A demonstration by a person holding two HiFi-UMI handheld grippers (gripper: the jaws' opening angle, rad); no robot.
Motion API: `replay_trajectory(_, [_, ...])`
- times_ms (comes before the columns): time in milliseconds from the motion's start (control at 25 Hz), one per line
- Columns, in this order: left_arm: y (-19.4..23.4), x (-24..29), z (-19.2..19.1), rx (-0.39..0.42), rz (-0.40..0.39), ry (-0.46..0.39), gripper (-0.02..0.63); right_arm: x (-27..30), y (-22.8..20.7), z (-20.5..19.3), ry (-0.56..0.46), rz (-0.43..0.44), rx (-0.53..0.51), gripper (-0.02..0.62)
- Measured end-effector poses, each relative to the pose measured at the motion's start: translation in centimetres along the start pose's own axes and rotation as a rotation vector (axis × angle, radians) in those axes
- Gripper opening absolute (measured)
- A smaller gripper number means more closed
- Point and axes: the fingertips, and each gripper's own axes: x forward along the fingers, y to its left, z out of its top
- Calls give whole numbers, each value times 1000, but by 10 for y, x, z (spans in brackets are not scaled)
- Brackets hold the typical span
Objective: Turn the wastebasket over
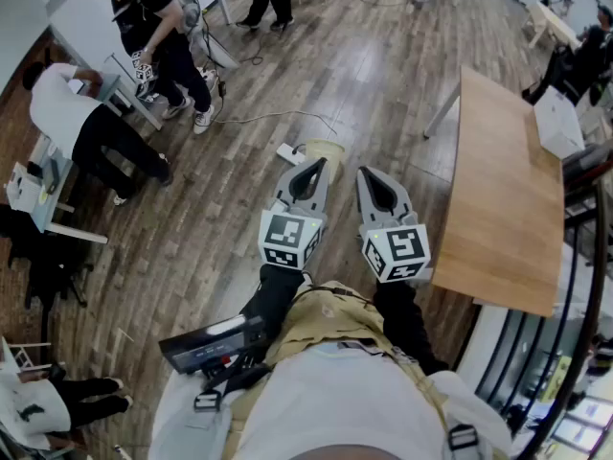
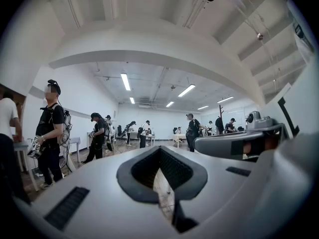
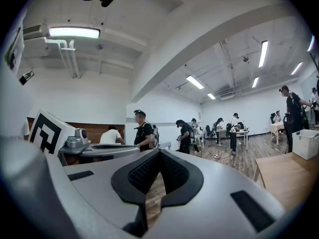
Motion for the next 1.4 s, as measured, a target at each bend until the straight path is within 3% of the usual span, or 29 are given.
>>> replay_trajectory(520, [0,12,9,-7,55,-34,2,1,-15,2,6,7,-46,20])
replay_trajectory(960, [-9,35,-9,-31,75,35,2,3,-32,-8,41,60,-31,20])
replay_trajectory(1400, [-19,66,-38,-32,78,96,2,9,-72,-34,80,59,5,20])
